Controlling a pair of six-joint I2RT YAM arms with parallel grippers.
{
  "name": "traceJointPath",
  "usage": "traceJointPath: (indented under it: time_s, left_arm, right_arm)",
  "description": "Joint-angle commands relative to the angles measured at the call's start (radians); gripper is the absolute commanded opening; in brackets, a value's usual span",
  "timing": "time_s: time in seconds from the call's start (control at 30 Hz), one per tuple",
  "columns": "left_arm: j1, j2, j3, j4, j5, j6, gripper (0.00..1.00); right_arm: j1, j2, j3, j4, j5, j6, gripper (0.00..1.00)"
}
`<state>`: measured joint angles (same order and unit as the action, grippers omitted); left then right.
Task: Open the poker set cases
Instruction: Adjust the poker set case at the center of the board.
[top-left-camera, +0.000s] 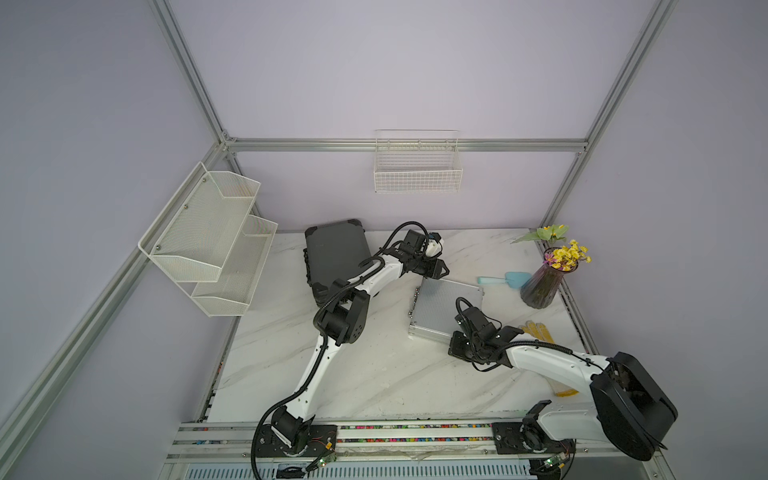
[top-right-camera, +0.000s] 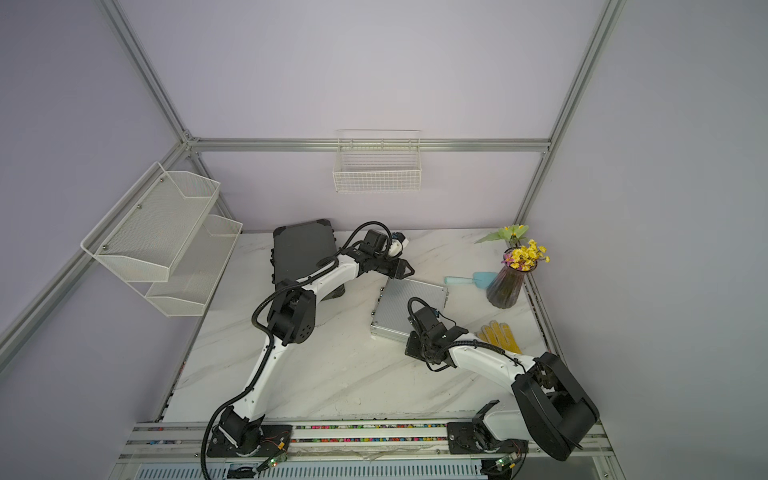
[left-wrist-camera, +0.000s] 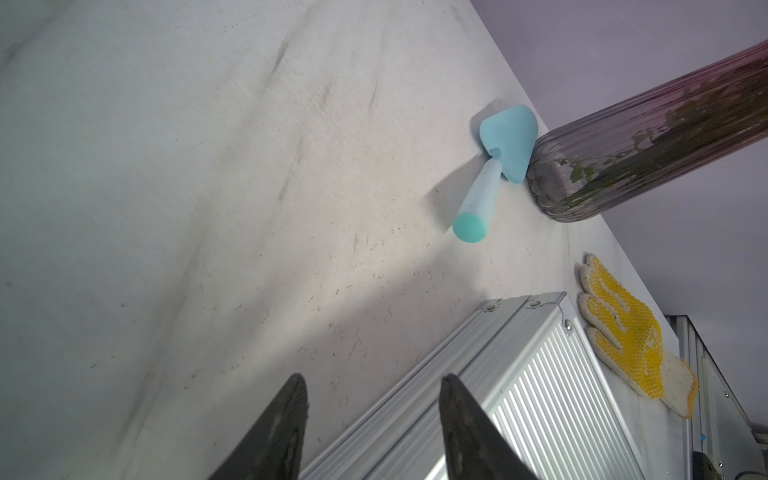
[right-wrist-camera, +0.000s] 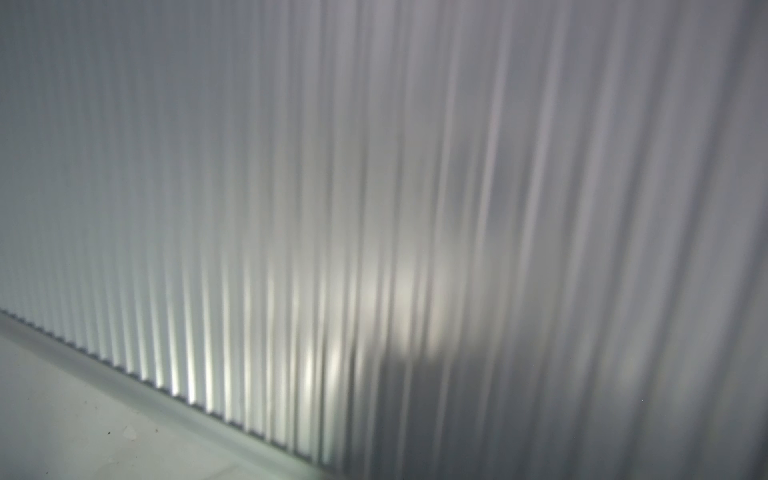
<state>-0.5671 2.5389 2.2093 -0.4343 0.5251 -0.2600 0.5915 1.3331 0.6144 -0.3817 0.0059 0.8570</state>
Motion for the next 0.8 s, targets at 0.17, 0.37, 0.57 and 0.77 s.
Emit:
traceJointPath:
  time_s: [0.17,0.37,0.57,0.77]
  left_arm:
    - [0.004,-0.045,-0.148,-0.063,0.050,0.016,0.54]
    - [0.012,-0.107,-0.238,-0.063,0.039,-0.005,0.54]
    - [0.010,-0.192,-0.353,-0.059,0.037,-0.039,0.55]
    - [0.003,-0.295,-0.518,-0.009,0.047,-0.100,0.55]
  right_arm:
    - [-0.115,-0.003,-0.005,0.051,0.027,-0.081,0.00]
    - [-0.209,0.027,0.026,0.076,0.022,-0.142,0.00]
    - [-0.303,0.080,0.083,0.111,0.029,-0.228,0.00]
    - [-0.345,0.194,0.174,0.165,-0.021,-0.297,0.00]
